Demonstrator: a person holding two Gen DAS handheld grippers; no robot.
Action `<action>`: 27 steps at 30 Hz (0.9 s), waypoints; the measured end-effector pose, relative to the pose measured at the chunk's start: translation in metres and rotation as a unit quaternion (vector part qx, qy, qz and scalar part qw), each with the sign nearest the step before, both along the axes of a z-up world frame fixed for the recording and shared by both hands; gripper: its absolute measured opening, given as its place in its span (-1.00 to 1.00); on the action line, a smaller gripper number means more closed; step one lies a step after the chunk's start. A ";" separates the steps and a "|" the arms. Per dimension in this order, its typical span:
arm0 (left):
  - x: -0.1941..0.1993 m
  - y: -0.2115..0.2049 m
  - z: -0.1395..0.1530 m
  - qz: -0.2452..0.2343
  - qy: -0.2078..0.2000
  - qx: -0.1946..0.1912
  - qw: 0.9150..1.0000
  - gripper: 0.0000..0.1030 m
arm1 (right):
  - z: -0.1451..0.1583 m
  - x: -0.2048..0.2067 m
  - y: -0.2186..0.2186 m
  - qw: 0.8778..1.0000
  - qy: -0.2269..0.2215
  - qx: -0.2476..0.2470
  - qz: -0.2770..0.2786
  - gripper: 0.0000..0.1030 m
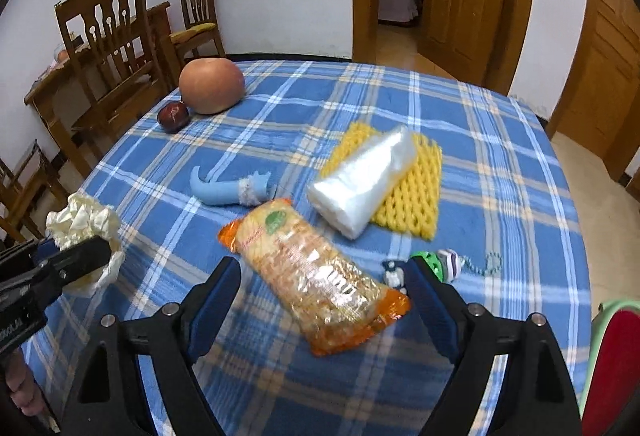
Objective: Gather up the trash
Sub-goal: 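Grasp the crumpled cream paper with left tool while right tool grasps bread bag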
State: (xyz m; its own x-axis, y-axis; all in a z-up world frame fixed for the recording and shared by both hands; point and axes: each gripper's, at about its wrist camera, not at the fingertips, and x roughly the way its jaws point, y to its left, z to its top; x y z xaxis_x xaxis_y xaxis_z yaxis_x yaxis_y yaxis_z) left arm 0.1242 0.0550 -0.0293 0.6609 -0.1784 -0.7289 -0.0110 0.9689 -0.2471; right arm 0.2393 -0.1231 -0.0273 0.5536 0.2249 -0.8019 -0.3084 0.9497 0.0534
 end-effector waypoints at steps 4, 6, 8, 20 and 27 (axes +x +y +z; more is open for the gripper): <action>-0.001 -0.001 0.000 -0.002 -0.001 -0.001 1.000 -0.41 | -0.002 0.010 0.003 1.000 0.006 -0.005 0.012 0.66; -0.002 -0.001 0.000 -0.002 -0.001 -0.001 1.000 -0.41 | -0.005 0.014 0.005 1.000 0.013 -0.007 0.021 0.66; -0.002 -0.001 0.000 -0.002 -0.001 -0.001 1.000 -0.41 | -0.007 0.015 0.006 0.999 0.017 -0.009 0.027 0.66; -0.004 -0.008 0.004 -0.012 -0.006 0.000 1.000 -0.41 | -0.005 -0.009 0.004 0.999 0.028 0.007 0.031 -0.01; -0.009 -0.020 0.012 -0.028 -0.014 0.004 0.999 -0.41 | 0.006 -0.030 -0.014 0.997 0.027 0.069 0.001 -0.14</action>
State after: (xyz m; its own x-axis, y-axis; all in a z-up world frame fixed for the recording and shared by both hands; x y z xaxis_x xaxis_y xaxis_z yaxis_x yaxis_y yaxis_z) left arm 0.1152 0.0350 -0.0170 0.6707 -0.2103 -0.7113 0.0507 0.9697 -0.2389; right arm 0.2091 -0.1372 -0.0215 0.5099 0.3358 -0.7920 -0.3041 0.9316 0.1992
